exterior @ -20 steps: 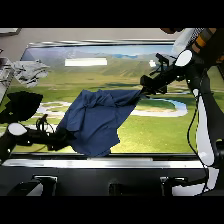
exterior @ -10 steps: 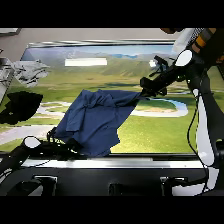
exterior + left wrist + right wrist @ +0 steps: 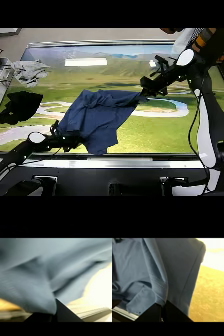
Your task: Fold the clothes and pants, and hang the long-sleeved shirts on hangers.
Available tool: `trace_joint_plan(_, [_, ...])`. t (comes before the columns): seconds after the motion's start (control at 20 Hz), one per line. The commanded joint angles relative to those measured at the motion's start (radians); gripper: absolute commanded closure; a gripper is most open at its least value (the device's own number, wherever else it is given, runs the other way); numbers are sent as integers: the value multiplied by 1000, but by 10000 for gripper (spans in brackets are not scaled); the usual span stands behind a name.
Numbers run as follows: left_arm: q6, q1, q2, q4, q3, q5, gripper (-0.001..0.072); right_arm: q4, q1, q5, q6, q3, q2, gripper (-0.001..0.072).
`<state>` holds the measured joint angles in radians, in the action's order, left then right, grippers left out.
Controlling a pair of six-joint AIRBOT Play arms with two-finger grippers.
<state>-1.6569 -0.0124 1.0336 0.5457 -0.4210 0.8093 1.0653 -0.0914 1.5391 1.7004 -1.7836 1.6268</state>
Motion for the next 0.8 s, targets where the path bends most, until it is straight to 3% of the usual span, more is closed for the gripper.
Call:
trace_joint_plan(0.0, [92,73,-10,15,-196,48,688,13,1,-129,-47,-2,-77,685])
trace_joint_plan(0.1, [92,152,-32,113,-397,113,688,90,1,-256,-39,-2,-181,685])
trace_joint_plan(0.3, [91,283,-95,314,-848,227,688,341,0,-399,96,-2,-434,685])
trace_joint_plan(0.45, [90,327,-171,430,-1104,249,688,365,0,-469,69,-2,-647,685])
trace_joint_plan(0.75, [84,331,-375,539,-1228,221,687,364,0,-491,35,-2,-973,685])
